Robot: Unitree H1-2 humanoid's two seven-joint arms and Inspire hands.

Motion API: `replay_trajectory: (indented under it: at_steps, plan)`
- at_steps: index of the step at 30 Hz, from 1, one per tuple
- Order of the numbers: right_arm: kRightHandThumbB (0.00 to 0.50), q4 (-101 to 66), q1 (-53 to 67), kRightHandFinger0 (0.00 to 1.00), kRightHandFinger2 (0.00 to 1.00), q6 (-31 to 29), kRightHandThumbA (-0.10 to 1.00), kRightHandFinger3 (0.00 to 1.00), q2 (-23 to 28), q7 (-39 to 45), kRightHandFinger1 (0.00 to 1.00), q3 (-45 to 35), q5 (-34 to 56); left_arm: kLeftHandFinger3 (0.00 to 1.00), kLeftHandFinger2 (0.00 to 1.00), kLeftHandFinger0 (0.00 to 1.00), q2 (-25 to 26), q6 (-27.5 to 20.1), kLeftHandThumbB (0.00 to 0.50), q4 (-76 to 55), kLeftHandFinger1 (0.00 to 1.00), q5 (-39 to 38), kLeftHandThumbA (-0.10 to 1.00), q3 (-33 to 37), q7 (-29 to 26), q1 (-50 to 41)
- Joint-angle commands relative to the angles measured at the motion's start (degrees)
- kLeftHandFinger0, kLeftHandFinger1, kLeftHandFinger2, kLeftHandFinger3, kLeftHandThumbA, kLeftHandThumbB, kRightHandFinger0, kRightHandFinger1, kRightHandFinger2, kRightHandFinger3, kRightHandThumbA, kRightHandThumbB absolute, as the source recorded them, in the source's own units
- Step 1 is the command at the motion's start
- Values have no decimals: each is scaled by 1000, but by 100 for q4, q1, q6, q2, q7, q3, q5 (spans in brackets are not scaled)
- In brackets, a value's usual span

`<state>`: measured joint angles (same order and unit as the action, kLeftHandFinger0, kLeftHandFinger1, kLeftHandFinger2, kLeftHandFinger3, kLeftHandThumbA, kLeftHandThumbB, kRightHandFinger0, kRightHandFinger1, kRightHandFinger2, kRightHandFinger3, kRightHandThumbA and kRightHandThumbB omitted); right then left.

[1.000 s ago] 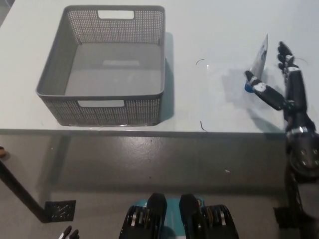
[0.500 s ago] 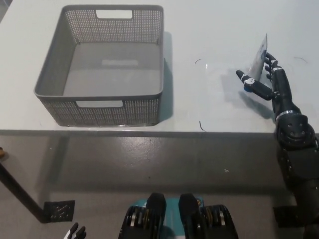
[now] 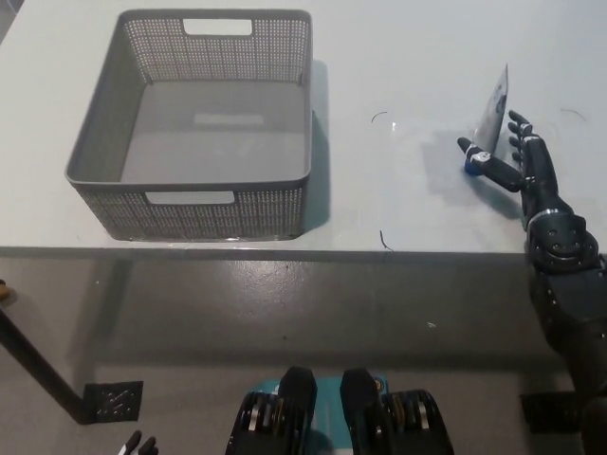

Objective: Use the right hand to pick up a shampoo and place it into a container on the left side

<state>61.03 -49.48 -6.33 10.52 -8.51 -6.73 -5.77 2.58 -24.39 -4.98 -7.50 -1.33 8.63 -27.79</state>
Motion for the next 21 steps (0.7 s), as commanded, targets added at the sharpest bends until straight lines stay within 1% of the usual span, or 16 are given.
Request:
replay_trajectory:
  at_steps: [1,2,3,5,6,8,10,12,13,14,16,17,18,19,20,21]
  plan:
    - [355,287,-692,1000,1000,-340,818,1000,157,-76,1000,-107,251,1000,1000,1000,26,-233,66,-15,1000,-220,870,31,68,-174]
    - [354,358,-741,1000,1000,-336,834,1000,163,-62,1000,-106,256,1000,1000,1000,27,-226,65,-13,1000,-237,869,44,67,-185]
    - [380,449,-831,1000,1000,-272,825,1000,155,10,1000,-176,358,1000,1000,1000,21,-221,65,7,1000,-221,872,73,77,-205]
    - [381,524,-884,1000,1000,-264,825,1000,154,40,1000,-206,407,1000,1000,1000,22,-221,65,17,1000,-216,877,90,77,-214]
    - [352,672,-996,1000,1000,-310,783,1000,147,105,1000,-254,484,1000,1000,1000,24,-244,51,51,1000,-178,882,97,107,-221]
    - [313,840,-1139,1000,1000,-489,702,1000,132,127,1000,-342,608,1000,1000,1000,-1,-253,54,82,1000,-125,886,116,79,-216]
    - [288,948,-1203,1000,1000,-565,689,1000,127,54,1000,-315,574,1000,1000,1000,-8,-253,57,96,1000,-176,888,122,95,-214]
    - [268,1049,-1255,1000,1000,-692,624,1000,101,-76,1000,-303,559,1000,1000,1000,-5,-253,52,98,1000,-181,889,102,92,-210]
    - [275,1073,-1277,986,1000,-807,560,1000,66,-216,983,-329,579,1000,1000,1000,-2,-253,48,110,1000,-227,884,96,106,-203]
    - [275,1094,-1288,898,1000,-855,530,1000,58,-262,926,-329,584,1000,1000,1000,-4,-253,48,114,1000,-242,883,92,110,-200]
    - [275,1127,-1300,826,1000,-881,518,1000,61,-267,864,-320,594,1000,1000,1000,-5,-253,48,114,1000,-244,881,92,111,-200]
    - [239,1111,-1336,294,259,-892,141,136,2,-608,271,-365,593,1000,1000,1000,23,-253,41,120,1000,-292,869,104,135,-171]
    - [231,1069,-1337,59,73,-971,-52,34,-44,-822,54,-352,551,1000,1000,1000,41,-253,41,118,1000,-297,869,109,136,-159]
    - [207,1049,-1337,2,25,-985,-98,35,-56,-879,2,-346,544,1000,1000,1000,50,-231,55,101,1000,-274,873,112,113,-149]
    - [184,1032,-1340,0,66,-982,-100,121,-59,-906,0,-339,545,1000,1000,1000,49,-190,59,74,1000,-246,876,111,89,-136]
    - [186,1038,-1343,0,90,-987,-100,164,-57,-915,0,-332,552,1000,1000,1000,51,-186,59,72,1000,-246,878,111,88,-133]
